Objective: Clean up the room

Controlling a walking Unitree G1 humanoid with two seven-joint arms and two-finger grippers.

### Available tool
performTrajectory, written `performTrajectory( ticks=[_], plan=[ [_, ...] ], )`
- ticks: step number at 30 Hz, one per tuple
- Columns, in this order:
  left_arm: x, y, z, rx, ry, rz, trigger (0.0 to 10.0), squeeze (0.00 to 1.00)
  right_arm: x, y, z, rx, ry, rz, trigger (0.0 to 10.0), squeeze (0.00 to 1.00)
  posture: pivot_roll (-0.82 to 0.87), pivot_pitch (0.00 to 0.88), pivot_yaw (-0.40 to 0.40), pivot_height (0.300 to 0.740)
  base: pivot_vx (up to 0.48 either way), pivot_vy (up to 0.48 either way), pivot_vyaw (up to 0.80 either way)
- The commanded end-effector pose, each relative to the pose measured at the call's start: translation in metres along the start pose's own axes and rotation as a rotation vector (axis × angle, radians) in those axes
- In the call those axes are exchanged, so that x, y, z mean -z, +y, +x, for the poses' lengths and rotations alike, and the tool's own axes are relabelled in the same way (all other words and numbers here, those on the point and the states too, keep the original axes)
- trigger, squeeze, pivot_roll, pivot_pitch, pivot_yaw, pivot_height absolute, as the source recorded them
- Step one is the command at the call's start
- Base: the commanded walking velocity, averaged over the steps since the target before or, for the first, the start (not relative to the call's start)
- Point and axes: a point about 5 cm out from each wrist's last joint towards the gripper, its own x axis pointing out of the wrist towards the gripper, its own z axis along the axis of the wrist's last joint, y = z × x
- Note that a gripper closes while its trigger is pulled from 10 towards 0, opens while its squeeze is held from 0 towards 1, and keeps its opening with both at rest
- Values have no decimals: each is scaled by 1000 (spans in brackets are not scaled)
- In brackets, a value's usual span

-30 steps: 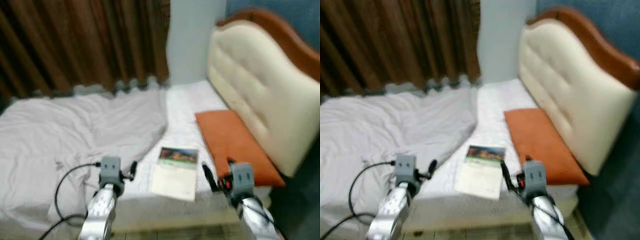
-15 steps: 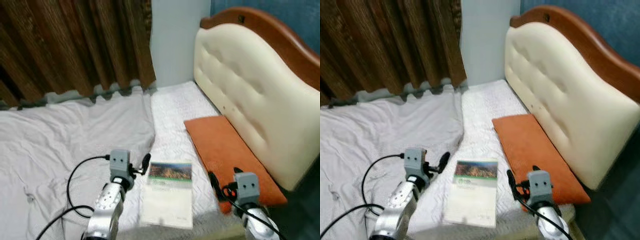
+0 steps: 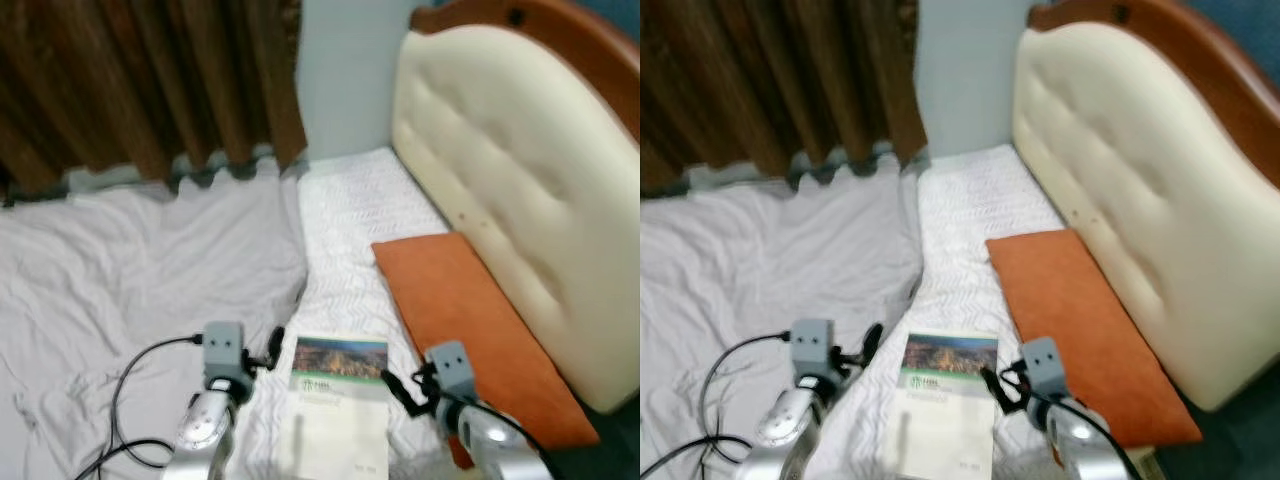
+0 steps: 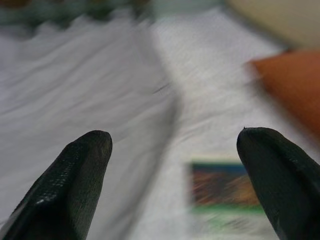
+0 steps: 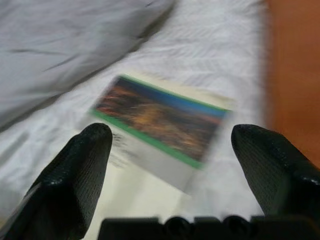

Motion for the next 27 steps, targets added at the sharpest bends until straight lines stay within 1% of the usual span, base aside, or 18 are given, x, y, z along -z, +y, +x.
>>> performTrajectory(
  ticks=[1,3,4,5,7,8,9,11,12,13,14,16,17,20,21,22,25,27],
  plan=[
    [2,14,-10,9,38,72,10000,0,18,10,4,-27,72,64,10000,0,51,284,48,740,0,0,0],
    [-4,19,-15,64,34,117,10000,0,23,14,11,-26,109,36,10000,0,88,332,52,740,0,0,0],
    [-8,18,-20,126,31,151,10000,0,23,16,14,-15,112,24,10000,0,124,393,67,740,0,0,0],
    [-10,16,-25,188,31,158,10000,0,22,18,17,-6,111,27,10000,0,145,416,74,740,0,0,0],
    [-6,9,-37,323,67,142,10000,0,20,21,23,14,103,12,10000,0,175,463,86,740,0,0,0],
    [1,7,-45,383,108,141,10000,0,18,24,27,30,100,-12,10000,0,179,475,89,740,0,0,0],
    [5,6,-50,406,123,156,10000,0,16,26,29,38,92,-21,10000,0,188,520,97,740,0,0,0],
    [7,5,-55,418,132,166,10000,0,14,29,32,45,87,-21,10000,0,188,538,104,740,0,0,0],
    [6,5,-62,426,133,174,10000,0,13,32,33,48,78,-22,10000,0,189,555,110,740,0,0,0],
    [4,4,-73,425,138,192,10000,0,7,38,37,39,50,-48,10000,0,190,585,116,740,0,0,0],
    [4,4,-73,425,138,192,10000,0,7,38,37,39,50,-48,10000,0,190,585,116,740,0,0,0],
    [3,0,-87,421,148,182,10000,0,3,45,41,27,27,-66,10000,0,194,606,124,740,0,0,0],
    [4,-3,-90,424,151,178,10000,0,1,47,42,27,16,-83,10000,0,194,606,124,740,0,0,0],
    [12,-20,-115,482,180,155,10000,0,-1,56,46,22,6,-103,10000,0,199,626,128,740,0,0,0],
    [12,-20,-115,482,180,155,10000,0,-1,56,46,22,6,-103,10000,0,199,626,128,740,0,0,0],
    [15,-24,-128,499,201,152,10000,0,-1,59,47,28,5,-113,10000,0,213,638,131,740,0,0,0],
    [16,-25,-133,498,209,160,10000,0,-2,60,47,32,2,-117,10000,0,215,639,132,740,0,0,0],
    [16,-24,-143,480,231,160,10000,0,-3,61,49,45,5,-139,10000,0,234,645,139,740,0,0,0]
  ],
)
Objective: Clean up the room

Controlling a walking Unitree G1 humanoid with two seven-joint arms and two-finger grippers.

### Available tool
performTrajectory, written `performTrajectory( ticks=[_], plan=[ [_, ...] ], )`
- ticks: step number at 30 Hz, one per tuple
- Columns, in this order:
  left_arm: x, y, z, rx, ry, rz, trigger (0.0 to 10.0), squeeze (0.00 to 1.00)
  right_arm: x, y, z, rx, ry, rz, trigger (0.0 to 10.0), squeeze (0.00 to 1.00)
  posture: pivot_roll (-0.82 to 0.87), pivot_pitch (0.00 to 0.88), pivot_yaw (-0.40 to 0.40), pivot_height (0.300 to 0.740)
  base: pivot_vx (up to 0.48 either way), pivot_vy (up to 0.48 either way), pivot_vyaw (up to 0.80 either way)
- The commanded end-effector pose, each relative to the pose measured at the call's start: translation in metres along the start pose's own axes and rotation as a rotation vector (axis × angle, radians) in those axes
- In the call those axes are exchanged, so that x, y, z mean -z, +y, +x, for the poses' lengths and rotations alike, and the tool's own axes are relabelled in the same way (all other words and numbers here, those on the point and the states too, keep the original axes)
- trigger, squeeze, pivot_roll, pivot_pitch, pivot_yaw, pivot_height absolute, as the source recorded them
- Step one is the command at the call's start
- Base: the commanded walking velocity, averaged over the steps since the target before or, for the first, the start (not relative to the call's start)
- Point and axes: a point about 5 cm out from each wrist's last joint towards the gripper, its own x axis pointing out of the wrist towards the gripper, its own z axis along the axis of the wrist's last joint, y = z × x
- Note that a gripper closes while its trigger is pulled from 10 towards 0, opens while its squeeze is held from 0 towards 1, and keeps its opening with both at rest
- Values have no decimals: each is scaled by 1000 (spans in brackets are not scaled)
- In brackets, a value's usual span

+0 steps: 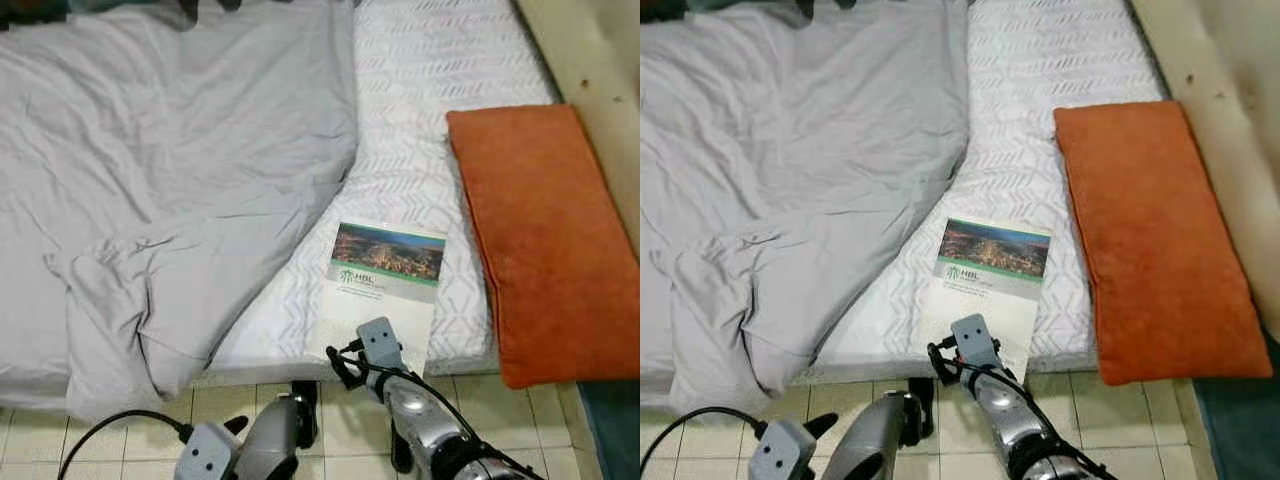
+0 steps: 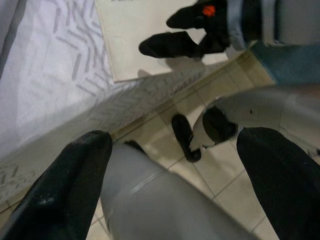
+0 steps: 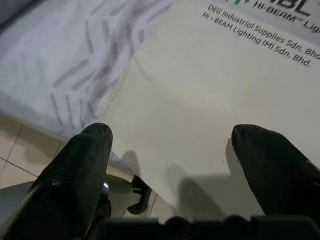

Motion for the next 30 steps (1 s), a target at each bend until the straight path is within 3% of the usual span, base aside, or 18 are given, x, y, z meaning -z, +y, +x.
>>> performTrajectory(
  ticks=[1,7,10,12,16,19,20,22,24,29,30],
  plan=[
    [3,-5,-10,-8,38,-3,10000,0,12,11,-2,-14,44,-19,10000,0,237,646,141,740,0,0,0],
    [0,-4,-22,-47,60,-12,10000,0,14,11,-1,20,93,-85,10000,0,277,661,161,740,0,0,0],
    [-1,-5,-26,-52,65,-11,10000,0,17,4,-1,58,124,-44,10000,0,280,662,162,740,0,0,0],
    [1,-10,-32,-46,87,-6,10000,0,21,-11,-3,136,175,67,10000,0,287,660,163,740,0,0,0],
    [2,-14,-35,-43,95,15,10000,0,25,-22,-5,175,202,90,10000,0,287,655,159,740,0,0,0],
    [3,-17,-38,-55,108,51,10000,0,26,-41,-9,233,227,37,10000,0,285,650,155,740,0,0,0],
    [3,-17,-38,-55,108,51,10000,0,26,-41,-9,233,227,37,10000,0,285,650,155,740,0,0,0],
    [5,-17,-40,-60,126,67,10000,0,20,-64,-13,310,220,-37,10000,0,276,652,150,740,0,0,0],
    [7,-17,-40,-64,132,67,10000,0,15,-75,-14,345,207,-68,10000,0,269,651,147,740,0,0,0],
    [9,-16,-40,-73,140,66,10000,0,9,-86,-16,370,189,-102,10000,0,257,647,141,740,0,0,0],
    [10,-15,-40,-75,142,67,10000,0,6,-92,-17,375,179,-144,10000,0,245,644,137,740,0,0,0]
  ],
)
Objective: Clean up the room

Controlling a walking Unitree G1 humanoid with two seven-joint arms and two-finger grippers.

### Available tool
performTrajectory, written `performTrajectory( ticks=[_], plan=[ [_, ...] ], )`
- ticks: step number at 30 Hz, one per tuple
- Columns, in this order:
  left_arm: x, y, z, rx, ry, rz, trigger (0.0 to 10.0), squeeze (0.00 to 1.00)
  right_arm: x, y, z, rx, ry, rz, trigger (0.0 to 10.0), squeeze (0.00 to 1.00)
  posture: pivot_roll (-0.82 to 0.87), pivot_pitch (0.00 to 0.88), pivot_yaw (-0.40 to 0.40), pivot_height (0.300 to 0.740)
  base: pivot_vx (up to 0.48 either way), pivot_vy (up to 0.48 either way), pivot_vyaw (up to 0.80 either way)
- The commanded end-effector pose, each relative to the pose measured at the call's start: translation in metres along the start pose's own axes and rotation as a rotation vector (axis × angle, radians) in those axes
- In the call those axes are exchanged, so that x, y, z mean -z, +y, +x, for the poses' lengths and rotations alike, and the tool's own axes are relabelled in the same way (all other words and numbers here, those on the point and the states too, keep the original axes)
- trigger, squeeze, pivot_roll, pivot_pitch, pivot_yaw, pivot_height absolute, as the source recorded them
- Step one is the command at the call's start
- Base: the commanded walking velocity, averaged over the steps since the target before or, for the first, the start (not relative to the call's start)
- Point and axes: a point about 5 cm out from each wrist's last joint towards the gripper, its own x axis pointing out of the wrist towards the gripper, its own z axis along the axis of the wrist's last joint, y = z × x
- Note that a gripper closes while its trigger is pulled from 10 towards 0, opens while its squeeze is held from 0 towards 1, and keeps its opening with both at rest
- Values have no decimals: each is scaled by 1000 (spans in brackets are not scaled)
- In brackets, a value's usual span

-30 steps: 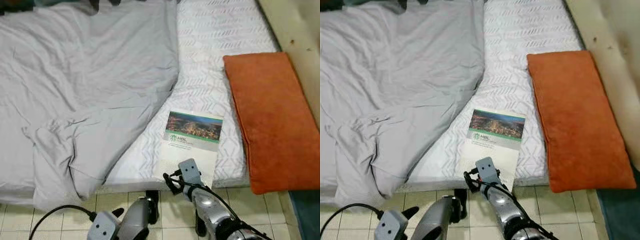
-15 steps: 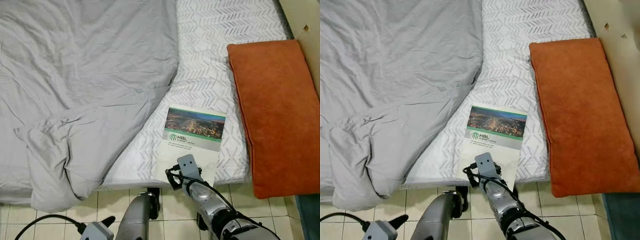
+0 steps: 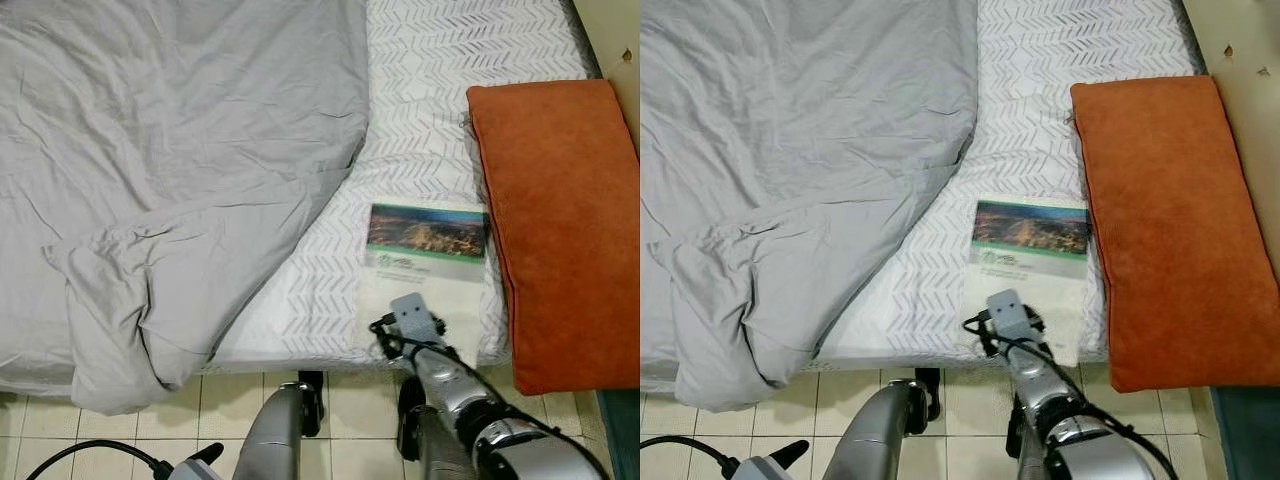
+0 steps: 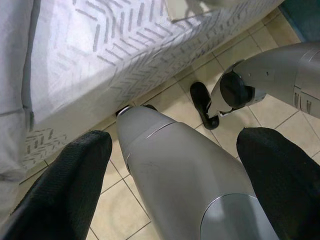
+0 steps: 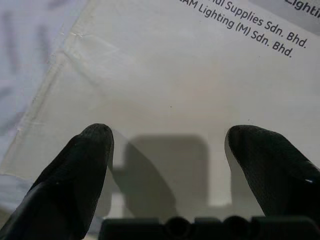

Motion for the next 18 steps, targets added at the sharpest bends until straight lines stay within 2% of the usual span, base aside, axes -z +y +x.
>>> performTrajectory(
  ticks=[1,3,4,6,7,9,10,12,13,14,15,18],
  plan=[
    [13,-3,-6,2,66,-15,10000,0,26,-13,-6,64,100,-14,10000,0,245,644,137,740,0,0,0],
    [14,-3,-5,0,67,-16,10000,0,24,-18,-6,69,90,-42,10000,0,245,644,137,740,0,0,0],
    [14,-4,-2,-8,64,-24,10000,0,21,-28,-5,68,69,-109,10000,0,231,646,131,740,0,0,0],
    [14,-4,-1,-12,63,-29,10000,0,19,-31,-5,65,63,-127,10000,0,231,646,131,740,0,0,0],
    [14,-6,2,-14,60,-37,10000,0,16,-35,-4,63,49,-171,10000,0,217,647,124,740,0,0,0],
    [14,-6,2,-14,60,-37,10000,0,16,-35,-4,63,49,-171,10000,0,217,647,124,740,0,0,0],
    [14,-8,3,-12,58,-45,10000,0,16,-35,-4,36,43,-217,10000,0,200,650,116,740,0,0,0],
    [14,-10,4,-10,56,-51,10000,0,16,-35,-4,16,40,-249,10000,0,200,650,116,740,0,0,0],
    [15,-15,6,0,56,-65,10000,0,18,-36,-5,-10,41,-305,10000,0,174,651,100,740,0,0,0],
    [15,-15,6,0,56,-65,10000,0,18,-36,-5,-10,41,-305,10000,0,174,651,100,740,0,0,0],
    [15,-19,8,6,55,-74,10000,0,19,-37,-6,-27,43,-342,10000,0,171,651,98,740,0,0,0],
    [16,-25,11,13,55,-85,10000,0,22,-43,-8,-28,52,-344,10000,0,158,651,90,740,0,0,0]
  ],
)
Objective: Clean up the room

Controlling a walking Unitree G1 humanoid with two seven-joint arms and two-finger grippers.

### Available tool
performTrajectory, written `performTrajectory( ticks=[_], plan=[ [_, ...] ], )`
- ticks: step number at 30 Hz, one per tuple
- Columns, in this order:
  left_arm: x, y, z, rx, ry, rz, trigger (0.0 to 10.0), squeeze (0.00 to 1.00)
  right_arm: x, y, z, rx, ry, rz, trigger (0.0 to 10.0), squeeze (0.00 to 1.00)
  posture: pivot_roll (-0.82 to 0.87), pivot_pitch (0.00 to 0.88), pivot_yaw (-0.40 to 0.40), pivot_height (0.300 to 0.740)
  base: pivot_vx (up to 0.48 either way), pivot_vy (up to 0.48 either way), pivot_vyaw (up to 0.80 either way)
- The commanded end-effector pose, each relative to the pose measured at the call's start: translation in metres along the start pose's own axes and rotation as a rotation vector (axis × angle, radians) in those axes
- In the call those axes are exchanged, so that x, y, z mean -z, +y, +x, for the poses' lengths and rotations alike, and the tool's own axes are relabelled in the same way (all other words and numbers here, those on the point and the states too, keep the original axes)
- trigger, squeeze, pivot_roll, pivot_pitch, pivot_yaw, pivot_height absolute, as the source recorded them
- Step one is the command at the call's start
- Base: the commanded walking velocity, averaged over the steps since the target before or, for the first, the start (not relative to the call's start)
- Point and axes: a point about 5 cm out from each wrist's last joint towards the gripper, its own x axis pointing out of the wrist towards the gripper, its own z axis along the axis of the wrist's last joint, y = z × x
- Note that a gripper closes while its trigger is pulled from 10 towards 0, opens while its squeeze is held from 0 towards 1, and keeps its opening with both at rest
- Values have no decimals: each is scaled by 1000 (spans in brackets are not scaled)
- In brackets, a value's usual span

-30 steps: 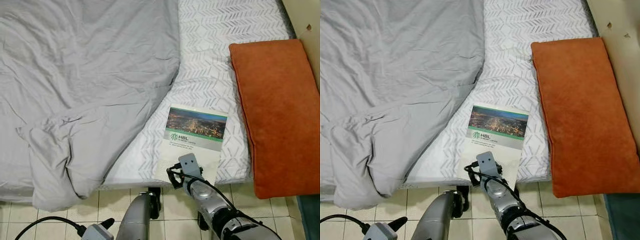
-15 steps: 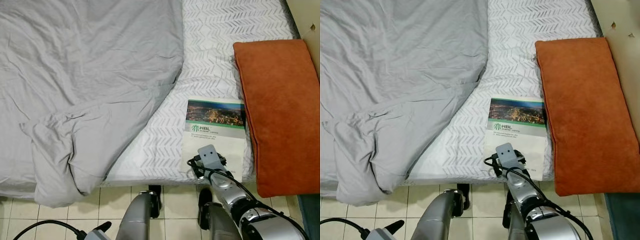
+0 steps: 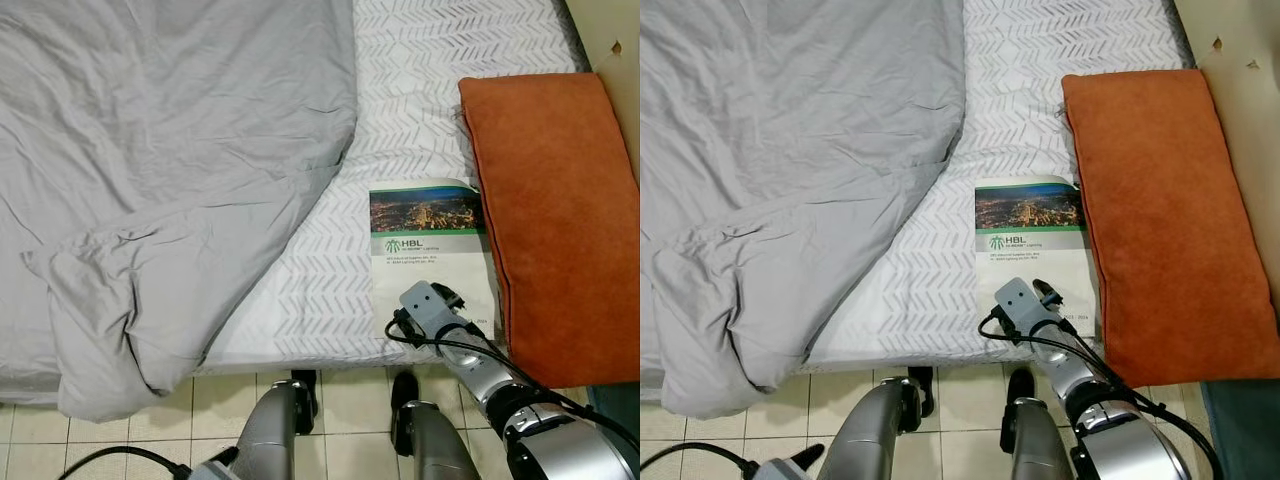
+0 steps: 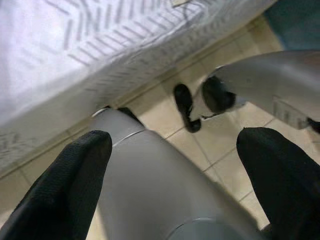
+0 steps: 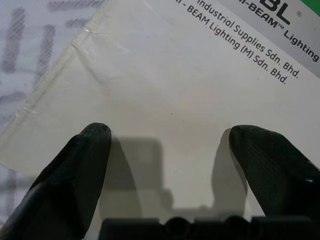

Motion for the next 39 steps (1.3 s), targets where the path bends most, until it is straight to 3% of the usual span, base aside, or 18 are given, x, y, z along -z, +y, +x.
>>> performTrajectory(
  ticks=[1,7,9,10,14,17,18,19,20,21,22,23,27,30,31,33,35,39],
  plan=[
    [14,-5,0,2,66,-17,10000,0,32,2,-10,-16,122,9,10000,0,144,648,83,740,0,0,0],
    [18,-5,7,-8,77,-7,10000,0,29,7,-9,-40,109,-7,10000,0,127,638,69,740,0,0,0],
    [23,-2,13,-38,78,6,10000,0,23,14,-8,-58,65,58,10000,0,106,613,54,740,0,0,0],
    [24,2,16,-67,72,2,10000,0,20,18,-8,-65,35,136,10000,0,94,587,46,740,0,0,0],
    [26,4,19,-87,69,-4,10000,0,18,20,-8,-68,18,188,10000,0,90,577,43,740,0,0,0],
    [17,38,39,-245,-15,-24,10000,0,16,27,-22,10,-139,496,10000,0,9,396,5,740,0,0,0],
    [17,38,39,-245,-15,-24,10000,0,16,27,-22,10,-139,496,10000,0,9,396,5,740,0,0,0],
    [14,45,46,-273,-37,-27,10000,0,19,27,-28,39,-163,562,10000,0,9,396,5,740,0,0,0],
    [10,50,58,-276,-58,-24,10000,0,22,30,-34,65,-169,622,10000,0,-24,311,3,740,0,0,0],
    [10,50,58,-276,-58,-24,10000,0,22,30,-34,65,-169,622,10000,0,-24,311,3,740,0,0,0],
    [-3,54,78,-272,-106,-3,10000,0,24,36,-50,103,-189,697,10000,0,-50,218,8,740,0,0,0],
    [-9,55,85,-274,-131,12,10000,0,24,38,-56,116,-204,717,10000,0,-55,204,8,740,0,0,0],
    [-24,66,96,-318,-188,27,10000,0,15,36,-76,183,-293,707,10000,0,-71,116,18,740,0,0,0],
    [-31,88,107,-367,-223,5,10000,0,20,26,-83,248,-332,612,10000,0,-96,41,44,740,0,0,0],
    [-31,88,107,-367,-223,5,10000,0,20,26,-83,248,-332,612,10000,0,-96,41,44,740,0,0,0],
    [-48,102,120,-393,-280,-16,10000,0,34,18,-92,284,-294,582,10000,0,-110,0,64,740,0,0,0],
    [-57,106,127,-394,-307,-42,10000,0,41,15,-95,293,-261,596,10000,0,-115,0,69,740,0,216,0],
    [-56,105,140,-392,-280,-95,10000,0,46,13,-90,307,-198,639,10000,0,-125,0,68,740,-124,424,0]
  ],
)
